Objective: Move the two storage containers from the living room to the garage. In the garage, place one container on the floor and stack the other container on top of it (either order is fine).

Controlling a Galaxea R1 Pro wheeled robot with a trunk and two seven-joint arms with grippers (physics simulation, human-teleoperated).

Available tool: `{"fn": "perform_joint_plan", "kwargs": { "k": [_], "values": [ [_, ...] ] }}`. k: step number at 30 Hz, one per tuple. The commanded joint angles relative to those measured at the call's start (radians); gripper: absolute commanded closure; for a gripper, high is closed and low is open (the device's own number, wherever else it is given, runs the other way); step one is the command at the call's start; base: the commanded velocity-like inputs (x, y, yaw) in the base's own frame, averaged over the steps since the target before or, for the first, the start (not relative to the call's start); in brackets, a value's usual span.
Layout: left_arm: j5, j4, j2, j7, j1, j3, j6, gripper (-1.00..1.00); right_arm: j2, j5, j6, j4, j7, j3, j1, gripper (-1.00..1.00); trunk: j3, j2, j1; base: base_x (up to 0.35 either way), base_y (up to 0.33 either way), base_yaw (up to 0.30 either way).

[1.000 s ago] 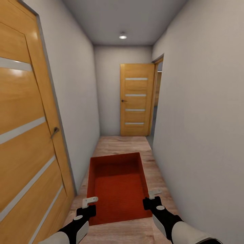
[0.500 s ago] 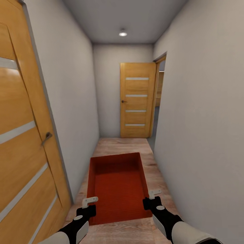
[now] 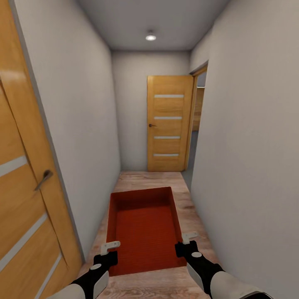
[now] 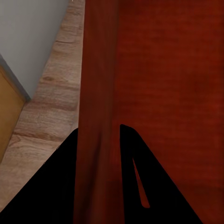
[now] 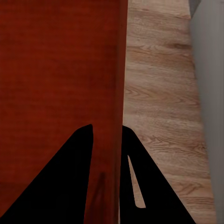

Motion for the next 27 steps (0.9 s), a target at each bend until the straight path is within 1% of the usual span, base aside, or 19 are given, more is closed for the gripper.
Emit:
{"fn": "perform_joint_plan", "kwargs": {
  "k": [1,27],
  "values": [
    [0.013,0.003,0.000,0.028,-0.001,0.066,-0.005,1.00,0.007,-0.061,-0.075,-0.019,0.003,-0.038,-0.001,1.00,-0.002,-0.001,0.001,0.323,0.000,0.000],
    [0.013,0.003,0.000,0.028,-0.001,0.066,-0.005,1.00,0.007,-0.061,-0.073,-0.019,0.003,-0.038,-0.001,1.00,-0.002,-0.001,0.001,0.323,0.000,0.000]
  ]
}}
